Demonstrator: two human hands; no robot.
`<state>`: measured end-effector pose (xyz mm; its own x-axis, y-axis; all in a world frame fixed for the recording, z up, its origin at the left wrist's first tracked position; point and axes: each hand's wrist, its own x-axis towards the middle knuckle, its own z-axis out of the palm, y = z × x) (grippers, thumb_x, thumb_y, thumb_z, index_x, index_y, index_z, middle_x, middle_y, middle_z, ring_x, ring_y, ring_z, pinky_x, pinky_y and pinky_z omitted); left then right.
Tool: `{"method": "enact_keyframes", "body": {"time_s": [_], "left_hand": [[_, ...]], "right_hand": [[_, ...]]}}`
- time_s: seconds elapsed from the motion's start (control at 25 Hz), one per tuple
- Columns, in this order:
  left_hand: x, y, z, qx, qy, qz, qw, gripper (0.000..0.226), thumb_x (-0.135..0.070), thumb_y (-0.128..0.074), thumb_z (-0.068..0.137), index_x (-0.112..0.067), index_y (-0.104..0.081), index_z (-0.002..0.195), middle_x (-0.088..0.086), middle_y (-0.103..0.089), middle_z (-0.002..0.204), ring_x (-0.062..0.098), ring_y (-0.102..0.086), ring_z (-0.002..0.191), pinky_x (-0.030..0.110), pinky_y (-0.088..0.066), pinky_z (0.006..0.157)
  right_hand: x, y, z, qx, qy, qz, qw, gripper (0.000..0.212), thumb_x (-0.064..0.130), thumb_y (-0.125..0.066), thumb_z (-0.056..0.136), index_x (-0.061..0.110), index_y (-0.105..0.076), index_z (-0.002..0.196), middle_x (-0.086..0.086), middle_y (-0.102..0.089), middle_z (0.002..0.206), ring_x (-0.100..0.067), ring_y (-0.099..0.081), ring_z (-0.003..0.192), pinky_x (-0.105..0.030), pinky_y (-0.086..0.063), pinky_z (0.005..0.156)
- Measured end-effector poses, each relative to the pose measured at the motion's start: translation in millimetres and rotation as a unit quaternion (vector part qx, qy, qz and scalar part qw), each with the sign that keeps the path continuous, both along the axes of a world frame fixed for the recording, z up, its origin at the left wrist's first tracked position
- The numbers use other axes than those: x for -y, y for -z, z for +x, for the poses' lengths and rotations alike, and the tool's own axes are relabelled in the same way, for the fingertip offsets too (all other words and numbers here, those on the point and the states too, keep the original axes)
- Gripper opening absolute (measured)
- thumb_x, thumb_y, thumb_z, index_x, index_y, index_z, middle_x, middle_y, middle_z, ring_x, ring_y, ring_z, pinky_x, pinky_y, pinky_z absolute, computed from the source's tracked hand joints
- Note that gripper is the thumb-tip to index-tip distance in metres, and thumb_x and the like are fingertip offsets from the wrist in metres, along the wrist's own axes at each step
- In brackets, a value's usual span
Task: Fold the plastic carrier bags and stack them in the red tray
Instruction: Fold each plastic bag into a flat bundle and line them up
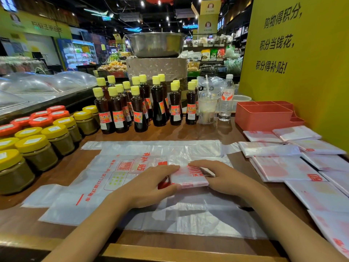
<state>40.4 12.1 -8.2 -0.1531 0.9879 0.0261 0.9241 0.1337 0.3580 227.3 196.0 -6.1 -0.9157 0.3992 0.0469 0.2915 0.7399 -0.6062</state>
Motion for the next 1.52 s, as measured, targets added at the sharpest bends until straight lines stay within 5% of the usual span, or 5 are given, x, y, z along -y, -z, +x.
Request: {"method": "enact_keyframes", "body": {"time_s": [0.2,0.44,0.84,1.24,1.52], "left_hand": [[2,-2,-2,0.014,-0.006,0.002,1.000,0.079,-0.084,-0.040,0.080,-0.050,-0.025,0.150,-0.030,-0.030,0.151,-0.007,-0.030,0.123,0.024,-0.029,0.103],[-2,-1,-8,0.007,0.013,0.059,0.998,0.047,-0.037,-0.056,0.099,-0.039,-0.043,0.144,-0.026,-0.048,0.135,-0.012,-0.043,0.112,0.007,-0.036,0.095],[-9,2,-13,0.028,0.006,0.154,0.988,0.019,-0.019,-0.054,0.100,-0.028,-0.064,0.087,-0.013,-0.066,0.090,0.004,-0.059,0.087,0.037,-0.051,0.080],[-13,2,-3,0.217,-0.055,0.224,0.948,0.061,-0.029,-0.070,0.091,-0.034,-0.040,0.144,-0.008,-0.068,0.084,0.010,-0.067,0.079,0.023,-0.054,0.067],[-11,7,-8,0.018,-0.030,0.123,0.992,0.104,-0.061,-0.065,0.085,-0.041,0.008,0.156,-0.022,0.004,0.164,0.001,-0.002,0.150,0.031,-0.014,0.122]], "right_hand": [[-3,6,-3,-0.035,0.005,0.020,0.999,0.035,0.027,-0.056,0.102,0.036,-0.059,0.136,0.023,-0.056,0.138,0.006,-0.046,0.128,-0.013,-0.035,0.108],[-3,9,-5,-0.045,0.001,0.021,0.999,0.033,0.027,-0.059,0.101,0.037,-0.062,0.132,0.023,-0.060,0.132,0.007,-0.051,0.123,-0.019,-0.040,0.107],[5,8,-13,-0.104,0.002,0.044,0.994,0.016,0.025,-0.065,0.096,0.036,-0.074,0.102,0.019,-0.072,0.094,-0.003,-0.065,0.090,-0.033,-0.055,0.084],[12,7,-21,-0.181,0.066,-0.110,0.975,0.026,0.026,-0.067,0.096,0.025,-0.065,0.121,-0.002,-0.073,0.092,-0.011,-0.070,0.077,-0.028,-0.059,0.077],[17,4,-18,-0.072,0.031,-0.070,0.995,0.022,0.025,-0.054,0.103,0.030,-0.061,0.123,0.009,-0.066,0.081,-0.004,-0.059,0.072,-0.022,-0.048,0.071]]}}
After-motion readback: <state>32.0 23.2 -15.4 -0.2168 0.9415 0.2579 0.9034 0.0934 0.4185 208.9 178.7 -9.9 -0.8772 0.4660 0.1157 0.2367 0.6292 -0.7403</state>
